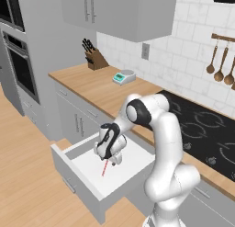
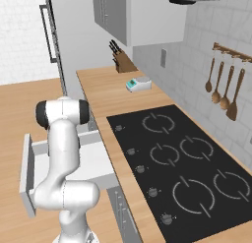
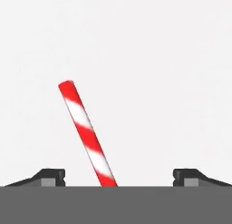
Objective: Take a straw from the drawer in front and place it inside the glass cup on the dining counter.
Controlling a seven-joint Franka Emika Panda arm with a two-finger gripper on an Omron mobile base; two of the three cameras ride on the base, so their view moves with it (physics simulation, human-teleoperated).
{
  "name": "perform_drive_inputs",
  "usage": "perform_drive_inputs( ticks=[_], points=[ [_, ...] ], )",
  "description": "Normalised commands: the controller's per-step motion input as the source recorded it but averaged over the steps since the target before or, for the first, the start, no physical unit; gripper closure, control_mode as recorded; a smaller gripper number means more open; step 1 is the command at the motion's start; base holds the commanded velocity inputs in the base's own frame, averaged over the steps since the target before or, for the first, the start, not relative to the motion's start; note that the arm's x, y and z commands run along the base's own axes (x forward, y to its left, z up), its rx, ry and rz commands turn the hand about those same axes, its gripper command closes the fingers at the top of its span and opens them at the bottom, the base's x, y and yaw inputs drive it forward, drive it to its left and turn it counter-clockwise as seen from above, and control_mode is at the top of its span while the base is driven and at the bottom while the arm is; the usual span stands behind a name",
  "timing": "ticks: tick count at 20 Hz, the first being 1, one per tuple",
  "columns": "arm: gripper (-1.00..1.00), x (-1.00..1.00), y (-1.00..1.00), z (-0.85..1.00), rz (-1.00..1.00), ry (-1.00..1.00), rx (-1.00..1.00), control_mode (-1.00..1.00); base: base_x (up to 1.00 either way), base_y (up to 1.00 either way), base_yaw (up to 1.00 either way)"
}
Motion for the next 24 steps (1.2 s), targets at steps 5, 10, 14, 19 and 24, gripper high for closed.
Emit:
perform_drive_inputs(
  ticks=[5,10,14,19,24],
  points=[
    [1.0,-0.04,-0.03,-0.47,0.0,0.0,0.0,-1.0,0.0,0.0,0.0],
    [1.0,0.0,-0.01,-0.49,0.0,0.0,0.0,-1.0,0.0,0.0,0.0],
    [1.0,-0.07,0.0,-0.5,0.0,0.0,0.0,-1.0,0.0,0.0,0.0],
    [1.0,-0.3,-0.05,-0.38,0.0,0.0,0.0,-1.0,0.0,0.0,0.0],
    [1.0,-0.26,-0.07,-0.17,0.02,0.0,0.0,-1.0,0.0,0.0,0.0]
  ],
)
